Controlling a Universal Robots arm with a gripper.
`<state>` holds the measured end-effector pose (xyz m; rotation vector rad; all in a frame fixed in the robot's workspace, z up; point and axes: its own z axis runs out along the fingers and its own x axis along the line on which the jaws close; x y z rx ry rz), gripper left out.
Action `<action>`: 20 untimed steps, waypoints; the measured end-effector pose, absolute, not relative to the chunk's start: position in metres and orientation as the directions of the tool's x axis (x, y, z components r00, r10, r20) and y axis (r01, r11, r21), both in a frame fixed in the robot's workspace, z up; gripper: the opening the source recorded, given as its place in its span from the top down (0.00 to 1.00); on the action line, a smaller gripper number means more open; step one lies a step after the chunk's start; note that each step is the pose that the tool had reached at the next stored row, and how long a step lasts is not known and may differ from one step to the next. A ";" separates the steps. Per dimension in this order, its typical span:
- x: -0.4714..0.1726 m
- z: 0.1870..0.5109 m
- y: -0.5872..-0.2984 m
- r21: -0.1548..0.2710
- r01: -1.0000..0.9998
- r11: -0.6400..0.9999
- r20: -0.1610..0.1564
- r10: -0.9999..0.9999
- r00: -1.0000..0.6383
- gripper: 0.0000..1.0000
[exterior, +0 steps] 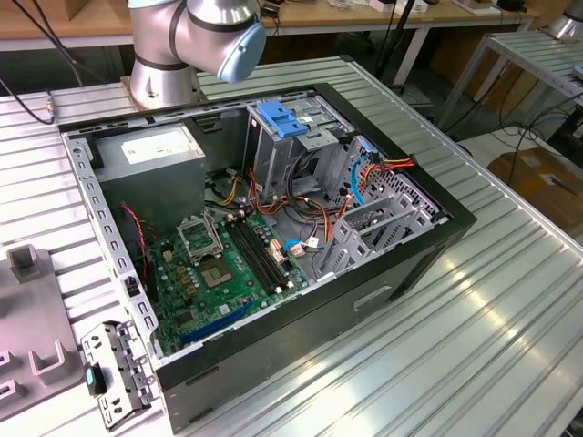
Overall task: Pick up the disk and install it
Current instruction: 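Reach for the disk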
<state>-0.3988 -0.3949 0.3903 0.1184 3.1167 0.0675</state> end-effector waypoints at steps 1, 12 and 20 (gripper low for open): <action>-0.403 0.390 -0.395 0.044 0.075 0.996 -0.020 0.076 -0.997 0.89; -0.435 0.390 -0.394 0.044 0.075 0.996 -0.020 0.076 -0.997 0.89; -0.449 0.389 -0.393 0.044 0.075 0.996 -0.020 0.076 -0.997 0.89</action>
